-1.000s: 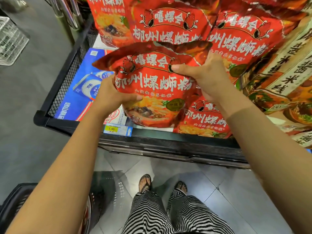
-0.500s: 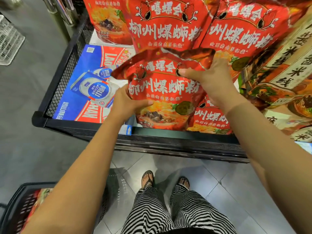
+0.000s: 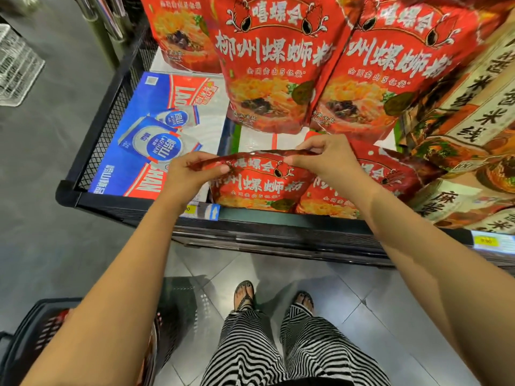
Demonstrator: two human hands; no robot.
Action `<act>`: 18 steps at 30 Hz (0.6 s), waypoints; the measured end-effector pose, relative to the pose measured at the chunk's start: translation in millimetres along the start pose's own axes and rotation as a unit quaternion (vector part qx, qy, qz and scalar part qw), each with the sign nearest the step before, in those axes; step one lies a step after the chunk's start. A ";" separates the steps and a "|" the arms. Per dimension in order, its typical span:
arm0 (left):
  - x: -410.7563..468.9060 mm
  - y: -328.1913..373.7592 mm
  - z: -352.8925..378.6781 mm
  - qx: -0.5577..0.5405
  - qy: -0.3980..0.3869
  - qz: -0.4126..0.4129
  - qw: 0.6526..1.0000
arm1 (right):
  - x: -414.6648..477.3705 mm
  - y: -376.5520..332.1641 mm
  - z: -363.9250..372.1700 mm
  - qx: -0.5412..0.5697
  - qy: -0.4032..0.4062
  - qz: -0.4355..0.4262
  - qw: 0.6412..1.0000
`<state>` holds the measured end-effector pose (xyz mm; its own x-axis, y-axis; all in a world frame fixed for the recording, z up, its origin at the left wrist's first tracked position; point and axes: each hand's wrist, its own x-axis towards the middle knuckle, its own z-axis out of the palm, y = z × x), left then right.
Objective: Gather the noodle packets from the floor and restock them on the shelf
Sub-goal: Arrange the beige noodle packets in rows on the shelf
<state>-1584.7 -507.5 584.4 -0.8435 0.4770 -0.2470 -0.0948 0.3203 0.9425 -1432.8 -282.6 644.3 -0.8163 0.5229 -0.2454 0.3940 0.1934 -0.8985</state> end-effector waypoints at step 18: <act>-129.3 34.2 -5.7 -0.057 0.264 -0.042 0.962 | -37.5 -53.3 17.8 -0.243 -0.041 -0.256 0.935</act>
<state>-1481.9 -562.9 649.9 -0.9783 -0.0389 -0.2036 -0.2070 0.2330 0.9502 -1430.8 -327.3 695.0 -0.9721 0.1968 0.1275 0.0713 0.7661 -0.6388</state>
